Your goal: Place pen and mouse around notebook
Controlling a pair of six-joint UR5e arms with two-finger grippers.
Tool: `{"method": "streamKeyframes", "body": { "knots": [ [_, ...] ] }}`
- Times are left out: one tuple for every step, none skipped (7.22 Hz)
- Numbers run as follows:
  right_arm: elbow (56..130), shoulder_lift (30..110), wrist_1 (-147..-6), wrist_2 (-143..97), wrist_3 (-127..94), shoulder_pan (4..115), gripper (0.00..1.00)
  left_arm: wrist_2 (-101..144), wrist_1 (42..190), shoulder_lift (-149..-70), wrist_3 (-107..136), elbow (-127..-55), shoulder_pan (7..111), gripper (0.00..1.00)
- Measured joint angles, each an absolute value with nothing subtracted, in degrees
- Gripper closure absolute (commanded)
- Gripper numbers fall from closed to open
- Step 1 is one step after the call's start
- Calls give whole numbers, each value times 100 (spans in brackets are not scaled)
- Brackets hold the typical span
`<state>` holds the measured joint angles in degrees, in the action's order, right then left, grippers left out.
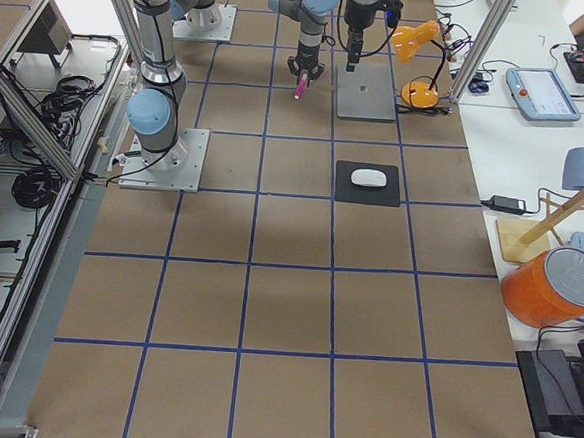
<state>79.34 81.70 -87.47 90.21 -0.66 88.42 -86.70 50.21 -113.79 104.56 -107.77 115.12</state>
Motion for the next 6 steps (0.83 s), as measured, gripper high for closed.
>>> {"method": "streamKeyframes", "body": {
  "knots": [
    [7940,8170,-8741,9030,-68,8842,0,-8673,5035,-11274,10262,-10745,11455,0],
    [7952,8177,-8738,9033,-69,8842,0,-8670,5159,-11087,9631,-10678,11324,0],
    [7961,8187,-8738,9034,-72,8842,0,-8618,5585,-10781,8528,-10528,11154,0],
    [7962,8190,-8742,9035,-76,8842,0,-8532,6435,-10387,7083,-10223,10908,0],
    [7963,8190,-8744,9035,-78,8842,0,-8451,7553,-9991,5598,-9785,10523,0],
    [7961,8184,-8747,9035,-79,8842,0,-8406,8592,-9612,4076,-9358,10051,0]
  ]
}}
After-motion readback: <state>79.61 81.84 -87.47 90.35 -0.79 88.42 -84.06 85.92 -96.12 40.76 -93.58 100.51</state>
